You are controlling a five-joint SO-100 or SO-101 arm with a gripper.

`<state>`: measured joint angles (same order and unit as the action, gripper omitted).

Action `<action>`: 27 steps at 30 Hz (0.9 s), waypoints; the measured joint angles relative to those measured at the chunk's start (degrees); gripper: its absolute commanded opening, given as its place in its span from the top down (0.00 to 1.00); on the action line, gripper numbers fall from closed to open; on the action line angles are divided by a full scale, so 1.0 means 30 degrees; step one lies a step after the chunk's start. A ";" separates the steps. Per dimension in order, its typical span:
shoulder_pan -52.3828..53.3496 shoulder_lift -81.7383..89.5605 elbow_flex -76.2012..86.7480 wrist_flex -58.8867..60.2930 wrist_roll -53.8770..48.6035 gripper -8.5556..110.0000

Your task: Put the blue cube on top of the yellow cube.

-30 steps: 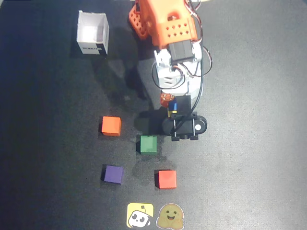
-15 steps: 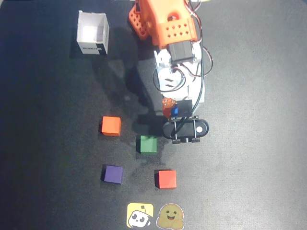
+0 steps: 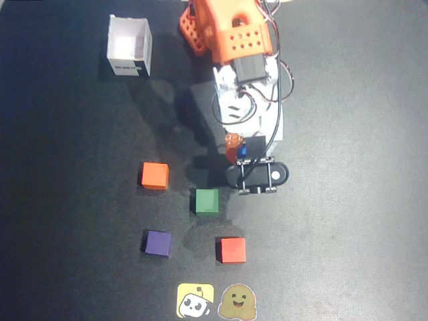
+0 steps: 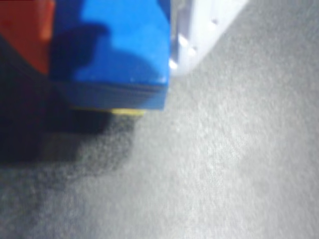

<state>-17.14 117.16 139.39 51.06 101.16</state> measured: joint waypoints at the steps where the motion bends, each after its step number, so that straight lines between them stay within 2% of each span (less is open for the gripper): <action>1: 0.0000 0.0088 0.0059 0.0029 0.0000 0.88; 12: 0.0000 0.0645 0.0381 0.0469 0.0000 0.88; 15: 0.0000 0.0820 0.0469 0.0469 0.0000 0.83; 27: 0.0000 0.1084 0.0469 0.0469 0.0000 0.76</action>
<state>-17.14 120.41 140.80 52.47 101.16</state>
